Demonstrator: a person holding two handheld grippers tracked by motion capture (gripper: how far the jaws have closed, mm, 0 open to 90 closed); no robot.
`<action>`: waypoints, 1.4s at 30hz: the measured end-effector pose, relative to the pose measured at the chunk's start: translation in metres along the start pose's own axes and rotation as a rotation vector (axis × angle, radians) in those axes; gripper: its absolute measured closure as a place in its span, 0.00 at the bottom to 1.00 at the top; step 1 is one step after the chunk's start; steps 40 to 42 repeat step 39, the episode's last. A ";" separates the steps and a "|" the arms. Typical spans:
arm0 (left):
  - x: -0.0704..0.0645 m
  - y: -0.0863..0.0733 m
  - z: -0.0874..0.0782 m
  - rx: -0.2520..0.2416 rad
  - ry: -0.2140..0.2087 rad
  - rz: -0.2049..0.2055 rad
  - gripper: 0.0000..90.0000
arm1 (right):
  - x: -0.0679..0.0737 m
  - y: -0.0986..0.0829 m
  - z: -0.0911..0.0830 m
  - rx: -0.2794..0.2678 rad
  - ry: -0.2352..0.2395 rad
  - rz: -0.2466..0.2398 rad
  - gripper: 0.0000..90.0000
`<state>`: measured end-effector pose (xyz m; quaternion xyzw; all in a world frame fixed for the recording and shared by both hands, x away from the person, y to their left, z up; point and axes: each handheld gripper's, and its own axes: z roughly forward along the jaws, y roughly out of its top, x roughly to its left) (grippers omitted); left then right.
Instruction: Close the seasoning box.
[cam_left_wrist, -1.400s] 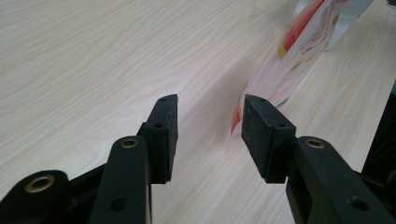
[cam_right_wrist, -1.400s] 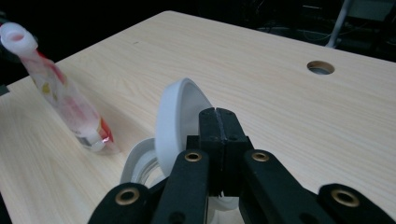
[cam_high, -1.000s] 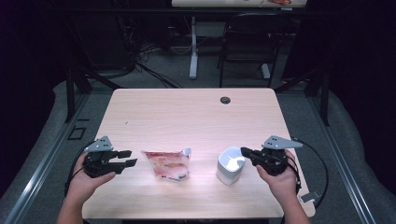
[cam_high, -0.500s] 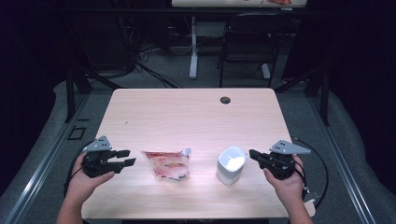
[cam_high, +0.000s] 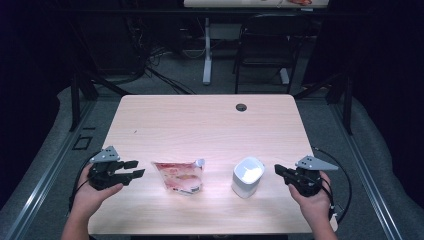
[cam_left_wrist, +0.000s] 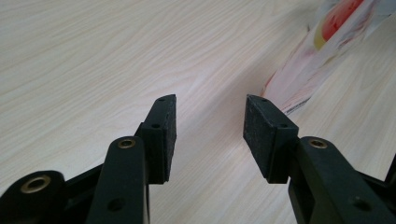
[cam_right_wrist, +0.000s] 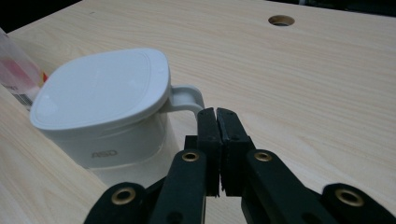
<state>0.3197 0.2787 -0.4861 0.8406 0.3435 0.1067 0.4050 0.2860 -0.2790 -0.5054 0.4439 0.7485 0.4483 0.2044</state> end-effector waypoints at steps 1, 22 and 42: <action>0.000 0.000 0.001 0.002 0.002 0.001 0.61 | -0.001 -0.002 0.001 -0.001 -0.001 0.008 0.98; 0.003 -0.005 0.013 0.011 0.025 -0.001 0.55 | -0.003 -0.026 0.022 0.017 -0.121 0.012 0.57; 0.009 -0.008 0.014 0.002 0.047 -0.031 0.50 | -0.017 -0.035 0.025 0.032 -0.183 0.029 0.47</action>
